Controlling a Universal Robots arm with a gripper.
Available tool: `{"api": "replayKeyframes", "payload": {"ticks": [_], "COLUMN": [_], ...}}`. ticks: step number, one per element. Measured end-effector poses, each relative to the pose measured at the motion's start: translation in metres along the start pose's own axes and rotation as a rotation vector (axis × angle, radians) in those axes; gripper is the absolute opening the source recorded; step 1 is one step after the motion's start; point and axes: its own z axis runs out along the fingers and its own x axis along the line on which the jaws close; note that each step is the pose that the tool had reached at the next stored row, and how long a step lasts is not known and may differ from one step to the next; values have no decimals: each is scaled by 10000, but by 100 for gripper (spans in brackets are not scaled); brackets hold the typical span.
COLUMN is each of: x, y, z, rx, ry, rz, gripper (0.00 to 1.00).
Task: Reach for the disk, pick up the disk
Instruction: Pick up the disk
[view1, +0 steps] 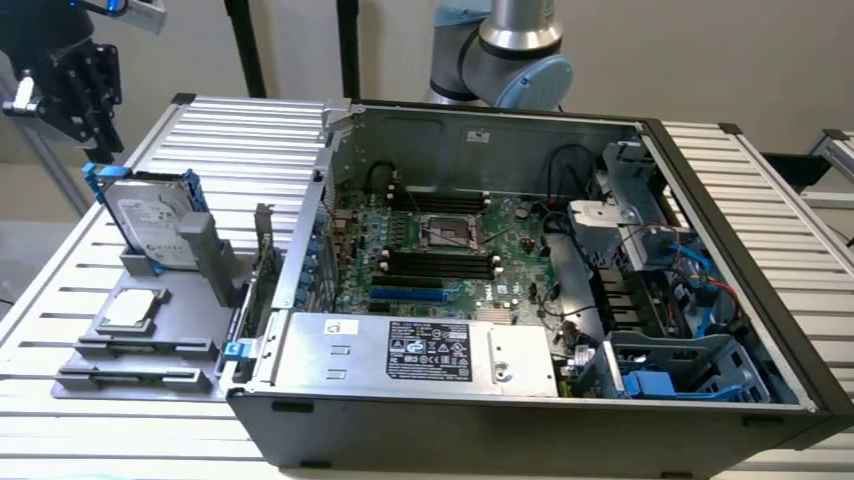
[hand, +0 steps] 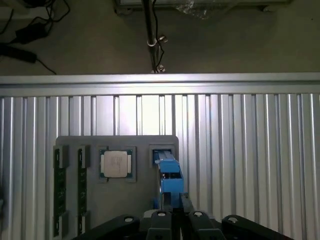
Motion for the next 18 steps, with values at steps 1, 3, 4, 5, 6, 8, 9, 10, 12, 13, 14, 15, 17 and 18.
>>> {"api": "replayKeyframes", "payload": {"ticks": [1,3,4,5,6,8,9,10,12,13,14,15,17,18], "x": [0,0,0,0,0,0,1,1,1,1,1,1,1,1], "y": [0,-1,-1,-1,-1,-2,-3,-3,-5,-5,-6,-6,-2,1], "z": [0,5,11,19,29,58,76,94,131,150,168,186,222,241], "rx": [1,1,2,2,2,2,3,3,3,2,3,3,3,3], "ry": [-1,0,-1,0,0,0,0,0,1,1,1,1,2,2], "rz": [0,0,-2,-5,-8,-13,-16,-18,-27,-33,-39,-44,-57,-65], "gripper": [30,36,36,47,47,53,60,60,60,60,60,60,60,60]}}
